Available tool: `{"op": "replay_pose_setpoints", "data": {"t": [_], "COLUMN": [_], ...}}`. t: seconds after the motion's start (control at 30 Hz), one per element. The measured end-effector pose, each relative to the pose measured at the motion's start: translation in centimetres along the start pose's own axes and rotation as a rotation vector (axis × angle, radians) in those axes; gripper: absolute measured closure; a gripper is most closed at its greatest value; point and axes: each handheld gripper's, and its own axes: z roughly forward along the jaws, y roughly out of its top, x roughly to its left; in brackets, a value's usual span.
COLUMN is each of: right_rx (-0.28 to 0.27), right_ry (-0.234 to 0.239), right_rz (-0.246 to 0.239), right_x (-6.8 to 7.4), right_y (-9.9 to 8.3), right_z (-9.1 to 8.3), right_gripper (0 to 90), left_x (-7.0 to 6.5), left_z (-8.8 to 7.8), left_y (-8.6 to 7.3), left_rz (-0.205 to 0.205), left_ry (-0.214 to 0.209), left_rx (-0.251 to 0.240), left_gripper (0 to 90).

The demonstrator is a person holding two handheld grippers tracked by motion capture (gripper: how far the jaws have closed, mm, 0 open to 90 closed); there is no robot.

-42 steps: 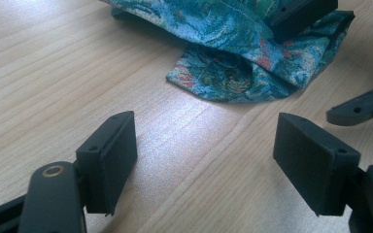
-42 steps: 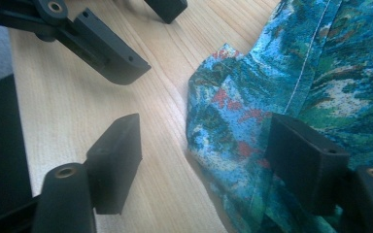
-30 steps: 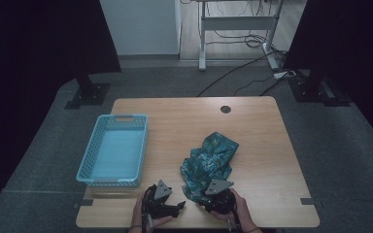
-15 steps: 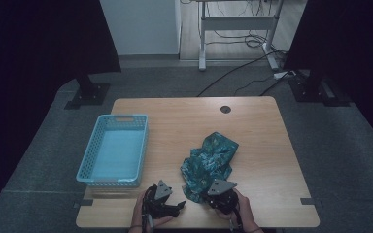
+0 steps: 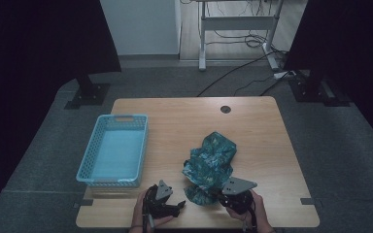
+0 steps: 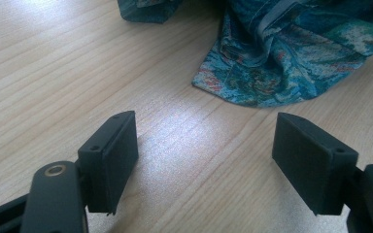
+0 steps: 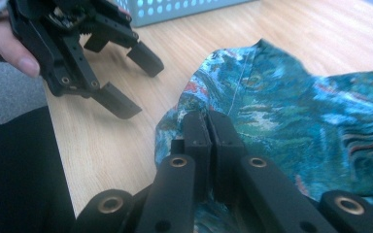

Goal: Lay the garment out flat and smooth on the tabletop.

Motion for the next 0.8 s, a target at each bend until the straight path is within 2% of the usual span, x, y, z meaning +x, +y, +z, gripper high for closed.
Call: {"op": "replay_pose_setpoints", "data": {"t": [0.13,0.3,0.5,0.67,0.8], "right_rx": [-0.032,-0.103,-0.131,-0.146,-0.178], "right_ry": [-0.026,-0.074,-0.104,-0.124,-0.145], "right_rz": [-0.031,-0.022,0.003,-0.003,0.005], "right_x": [-0.1,-0.9,-1.8,-1.9,-2.2], "right_y": [1.1,2.0,1.8,2.1,2.2], "right_z": [-2.0,-5.2,-6.6,-7.4,-8.6], "right_gripper": [87.7,87.7,87.7,87.7,87.7], "left_x": [0.0,-0.1,-0.2,-0.3,-0.3], "left_z": [0.0,0.0,0.2,0.2,0.2], "left_y": [0.0,0.0,0.1,0.1,0.1], "left_rz": [0.002,0.002,0.008,0.007,0.007], "left_ry": [0.000,0.005,0.009,0.008,0.007], "left_rx": [-0.001,-0.002,-0.004,-0.006,-0.006], "left_gripper": [24.7,24.7,25.0,25.0,24.9]}}
